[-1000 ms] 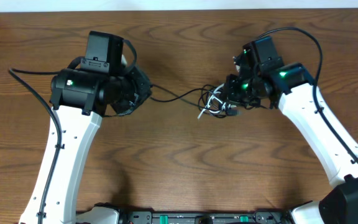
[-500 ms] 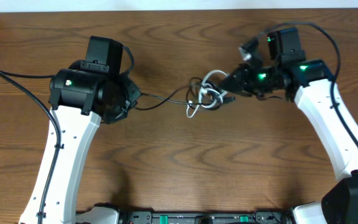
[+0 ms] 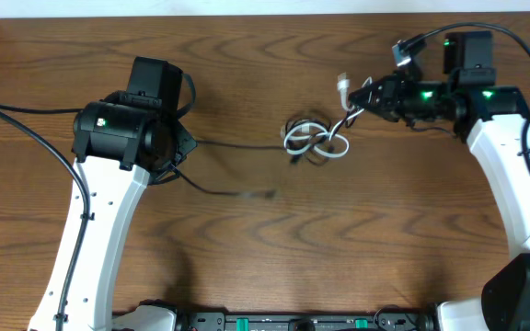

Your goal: Untangle cables

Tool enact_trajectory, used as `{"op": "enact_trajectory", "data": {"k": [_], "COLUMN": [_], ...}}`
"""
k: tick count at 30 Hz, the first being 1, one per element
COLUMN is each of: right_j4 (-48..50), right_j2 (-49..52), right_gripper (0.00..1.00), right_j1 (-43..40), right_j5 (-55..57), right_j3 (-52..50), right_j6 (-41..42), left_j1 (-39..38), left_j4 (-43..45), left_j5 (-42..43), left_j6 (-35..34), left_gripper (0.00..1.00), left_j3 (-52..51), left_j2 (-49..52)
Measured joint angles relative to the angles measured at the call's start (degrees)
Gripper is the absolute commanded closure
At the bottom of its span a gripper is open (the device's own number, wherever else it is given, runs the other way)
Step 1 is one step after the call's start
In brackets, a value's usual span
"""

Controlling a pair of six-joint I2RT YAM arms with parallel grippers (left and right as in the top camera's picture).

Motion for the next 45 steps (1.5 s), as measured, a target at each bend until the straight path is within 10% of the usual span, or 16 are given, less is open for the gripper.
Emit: {"op": "enact_trajectory", "data": {"k": [7,16,23,35,45], "right_j4": [-9.03,41.42,56.35,16.83,-15.30], "right_j2": [0.02,-3.02,-14.29,-16.44,-15.93], "right_gripper": [0.99,0.98,0.98,0.98,0.99], "right_j1": [-2.21,-2.54,-10.27,-26.05,-25.53], "right_j5": [4.35,-14.91,-16.55,-15.74,19.98], "right_j3": [-0.33,-0.74,-0.31,0.20,0.22], "right_j6": [4.48,26.40,42.86,28.74,8.31], "left_j1": [0.04,0.11,0.42,5.38,12.74], "left_j4": [-0.17,-0.24,-1.31,-2.16,-2.71], "left_j5": [-0.26,-3.87,-7.76,-9.07,-9.18], "left_j6": [0.00,-0.46,-0.68,-1.53,-1.53], "left_gripper": [0.93,0.93,0.93,0.93,0.92], "left_j3": [0.00,-0.83,-1.70,-1.75,-1.86], "left_j2": [0.00,0.02,0.07,0.09,0.13]}}
